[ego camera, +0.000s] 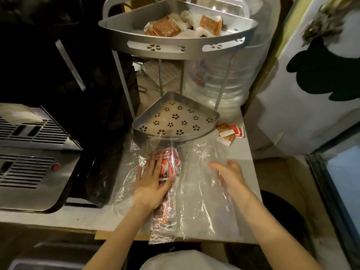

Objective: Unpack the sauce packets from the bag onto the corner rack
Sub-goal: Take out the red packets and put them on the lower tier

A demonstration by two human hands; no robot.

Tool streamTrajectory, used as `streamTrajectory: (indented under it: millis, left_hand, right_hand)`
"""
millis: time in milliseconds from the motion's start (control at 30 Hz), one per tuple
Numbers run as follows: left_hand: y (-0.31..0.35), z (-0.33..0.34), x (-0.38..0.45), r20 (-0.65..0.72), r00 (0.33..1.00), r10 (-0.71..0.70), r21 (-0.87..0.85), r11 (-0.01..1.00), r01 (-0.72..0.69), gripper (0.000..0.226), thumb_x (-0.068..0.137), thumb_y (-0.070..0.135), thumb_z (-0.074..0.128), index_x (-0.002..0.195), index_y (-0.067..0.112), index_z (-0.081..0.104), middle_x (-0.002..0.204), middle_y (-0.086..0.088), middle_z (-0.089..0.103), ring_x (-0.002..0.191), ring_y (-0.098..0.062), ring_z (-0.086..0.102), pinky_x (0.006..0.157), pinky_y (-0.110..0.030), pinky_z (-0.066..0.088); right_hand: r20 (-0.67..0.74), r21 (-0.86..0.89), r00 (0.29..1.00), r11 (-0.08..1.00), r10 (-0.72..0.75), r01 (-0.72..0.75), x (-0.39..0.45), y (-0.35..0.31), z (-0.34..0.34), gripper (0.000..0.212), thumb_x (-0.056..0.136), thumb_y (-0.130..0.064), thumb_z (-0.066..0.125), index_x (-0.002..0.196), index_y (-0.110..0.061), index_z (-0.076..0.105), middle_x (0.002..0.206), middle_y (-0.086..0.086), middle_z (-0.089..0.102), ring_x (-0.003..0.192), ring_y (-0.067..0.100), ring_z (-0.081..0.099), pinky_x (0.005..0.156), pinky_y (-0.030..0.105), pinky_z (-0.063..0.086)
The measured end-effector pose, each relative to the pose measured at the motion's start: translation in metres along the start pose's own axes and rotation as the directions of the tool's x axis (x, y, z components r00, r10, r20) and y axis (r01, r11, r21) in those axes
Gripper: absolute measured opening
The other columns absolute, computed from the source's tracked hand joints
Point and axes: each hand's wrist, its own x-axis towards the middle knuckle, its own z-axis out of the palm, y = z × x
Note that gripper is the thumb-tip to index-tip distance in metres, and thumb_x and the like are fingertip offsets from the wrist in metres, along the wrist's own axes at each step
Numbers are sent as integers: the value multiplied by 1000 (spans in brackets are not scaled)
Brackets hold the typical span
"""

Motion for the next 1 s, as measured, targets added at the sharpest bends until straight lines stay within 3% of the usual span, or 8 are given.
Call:
streamTrajectory:
  millis: [167, 267, 367, 533, 667, 800, 933, 1000]
  left_hand:
    - [-1, 0, 0, -7, 1000, -12, -2, 1000, 12, 88, 66, 81, -13, 137, 31, -25, 157, 2, -6, 144, -14, -3, 116, -39, -11]
    - [-2, 2, 0, -1, 1000, -14, 7, 1000, 14, 94, 62, 82, -17, 140, 30, -22, 157, 2, -7, 144, -14, -5, 117, -41, -9]
    - [-2, 2, 0, 0, 1000, -17, -12, 1000, 17, 94, 61, 84, -17, 139, 33, -22, 157, 3, -8, 144, -14, -5, 117, -41, -9]
    - [0, 0, -1, 13, 1000, -20, -3, 1000, 20, 91, 58, 82, -22, 134, 32, -28, 154, 6, -16, 143, -12, -7, 116, -40, -10]
    - [1, -1, 1, 37, 999, -25, -1, 1000, 25, 90, 60, 79, -22, 135, 30, -28, 151, 9, -20, 142, -9, -10, 117, -40, -9]
    - [3, -8, 6, 132, 991, -18, 26, 1000, 15, 95, 52, 79, -28, 131, 25, -28, 150, 6, -24, 134, -6, -23, 115, -41, -15]
    - [-1, -7, 10, 217, 976, 7, 143, 989, -38, 103, 44, 83, -30, 129, 23, -31, 146, 2, -32, 132, -12, -29, 113, -45, -15]
    - [0, -4, 10, 196, 981, 4, 186, 982, -42, 98, 58, 83, -19, 135, 22, -28, 153, -3, -24, 139, -19, -23, 113, -47, -12]
  right_hand:
    - [329, 105, 899, 935, 290, -340, 2, -18, -12, 43, 57, -20, 81, 96, -7, 66, 77, 7, 69, 62, 16, 57, 55, 27, 48]
    - [460, 4, 848, 954, 263, -299, 3, -19, -14, 48, 54, -22, 76, 99, -12, 64, 73, 3, 72, 67, 17, 59, 65, 29, 46]
    - [549, 107, 817, 955, 175, -277, 0, -23, -13, 22, 62, -13, 70, 83, -12, 62, 77, 6, 69, 69, 22, 66, 68, 37, 56]
    - [545, 214, 834, 949, 82, -233, -3, -37, -14, 9, 84, -6, 58, 88, -9, 65, 83, 4, 63, 63, 18, 66, 55, 33, 57]
    - [573, 225, 819, 958, 16, -176, -8, -53, -19, 13, 87, -6, 53, 84, -12, 64, 65, -4, 67, 60, 12, 65, 76, 34, 57]
    - [551, 224, 831, 973, -78, -57, -26, -74, -24, 13, 84, -10, 53, 74, -13, 61, 67, -5, 63, 63, 9, 59, 55, 21, 50]
    - [531, 149, 837, 987, -133, 63, -36, -89, -29, 23, 89, -15, 48, 67, -11, 54, 73, -6, 57, 74, 10, 54, 64, 27, 37]
    - [568, 148, 808, 985, -155, 85, -35, -96, -31, 20, 83, -21, 56, 66, -13, 58, 77, -6, 61, 87, 14, 59, 85, 34, 40]
